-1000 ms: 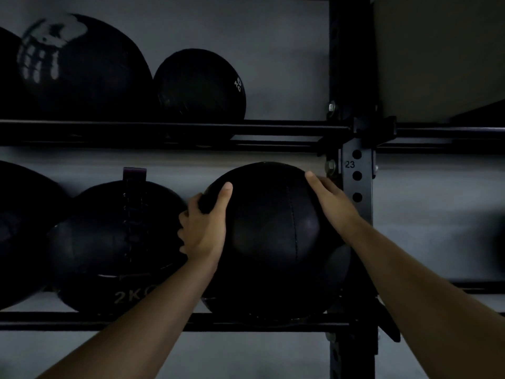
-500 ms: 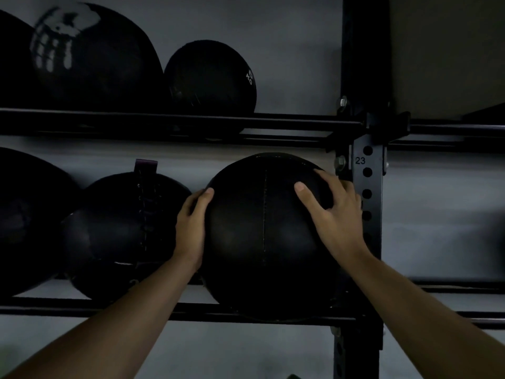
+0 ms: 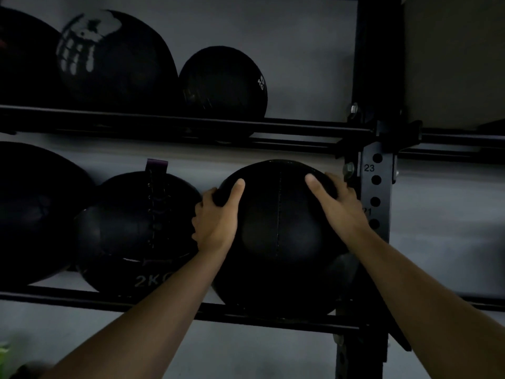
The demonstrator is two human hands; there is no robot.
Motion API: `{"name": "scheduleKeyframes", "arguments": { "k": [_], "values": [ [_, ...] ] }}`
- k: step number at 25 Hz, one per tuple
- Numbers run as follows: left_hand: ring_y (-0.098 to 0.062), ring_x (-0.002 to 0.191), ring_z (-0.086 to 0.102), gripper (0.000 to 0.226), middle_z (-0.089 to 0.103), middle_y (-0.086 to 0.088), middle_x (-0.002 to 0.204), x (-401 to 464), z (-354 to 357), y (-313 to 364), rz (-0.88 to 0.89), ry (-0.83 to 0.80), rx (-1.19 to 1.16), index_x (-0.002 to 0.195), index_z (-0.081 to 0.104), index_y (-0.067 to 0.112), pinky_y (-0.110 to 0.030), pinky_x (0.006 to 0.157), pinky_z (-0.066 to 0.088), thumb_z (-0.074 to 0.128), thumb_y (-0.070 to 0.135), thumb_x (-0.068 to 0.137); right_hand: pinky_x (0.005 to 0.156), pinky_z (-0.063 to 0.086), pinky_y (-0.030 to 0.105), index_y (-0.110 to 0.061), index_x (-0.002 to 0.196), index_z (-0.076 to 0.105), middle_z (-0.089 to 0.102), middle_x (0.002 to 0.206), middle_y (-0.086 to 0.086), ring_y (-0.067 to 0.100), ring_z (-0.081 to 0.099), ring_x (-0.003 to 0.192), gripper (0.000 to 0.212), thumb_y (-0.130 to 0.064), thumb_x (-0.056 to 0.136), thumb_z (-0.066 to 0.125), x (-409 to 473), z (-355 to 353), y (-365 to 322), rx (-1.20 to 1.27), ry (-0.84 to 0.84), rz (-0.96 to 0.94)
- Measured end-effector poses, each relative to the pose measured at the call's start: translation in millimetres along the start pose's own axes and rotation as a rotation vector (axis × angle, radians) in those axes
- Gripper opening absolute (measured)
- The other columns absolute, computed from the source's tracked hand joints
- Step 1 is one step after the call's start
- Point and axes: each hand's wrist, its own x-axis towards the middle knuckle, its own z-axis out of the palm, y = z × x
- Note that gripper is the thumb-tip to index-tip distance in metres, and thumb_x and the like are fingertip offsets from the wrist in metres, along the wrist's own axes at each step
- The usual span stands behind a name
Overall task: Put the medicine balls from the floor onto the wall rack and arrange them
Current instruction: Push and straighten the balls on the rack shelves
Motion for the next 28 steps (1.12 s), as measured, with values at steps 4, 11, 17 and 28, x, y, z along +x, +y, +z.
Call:
{"name": "scheduleKeyframes", "arguments": {
  "k": [4,11,17,28],
  "values": [
    [-0.032,0.137,0.06,0.081,0.067,-0.005,0.143,0.3,-1.6,-0.2,-0.001,0.068,-0.074,0.142,0.064,0.029,-0.057,0.121,0.042,0.056,0.082,0.082,0.119,0.033,0.065,-0.038,0.15,0.052,0.049,0.155,0.011,0.039,0.045,0.144,0.098,-0.094,0.07,0.041,-9.4,10.3,-1.1,-0.013,0.089,-0.052],
    [-0.027,0.125,0.066,0.078,0.07,0.002,0.124,20.2,-25.9,-10.1,0.214,-0.085,0.339,0.138,0.066,0.029,-0.038,0.096,0.044,0.034,0.084,0.094,0.12,0.022,0.067,-0.041,0.157,0.033,0.036,0.163,0.018,0.046,0.032,0.149,0.1,-0.094,0.074,0.019,-15.5,5.2,-4.8,-0.314,0.032,-0.071],
    [-0.039,0.16,0.03,0.071,0.038,-0.007,0.172,59.9,-134.4,-24.3,0.404,0.214,0.88,0.156,0.048,0.028,-0.065,0.126,0.018,0.052,0.068,0.098,0.124,0.022,0.054,-0.028,0.152,0.049,0.048,0.155,0.024,0.044,0.037,0.147,0.064,-0.064,0.101,0.04,-22.8,64.4,-82.9,-0.446,0.144,-0.306],
    [-0.024,0.148,0.052,0.107,0.051,0.002,0.162,145.9,-267.2,-108.3,0.102,-0.187,0.087,0.159,0.047,0.035,-0.045,0.124,0.042,0.062,0.088,0.068,0.126,0.01,0.068,-0.054,0.158,-0.013,-0.006,0.177,0.007,0.039,-0.006,0.162,0.115,-0.101,0.066,0.038,-73.6,295.2,-129.4,-0.3,-0.219,-0.168]
  ]
}}
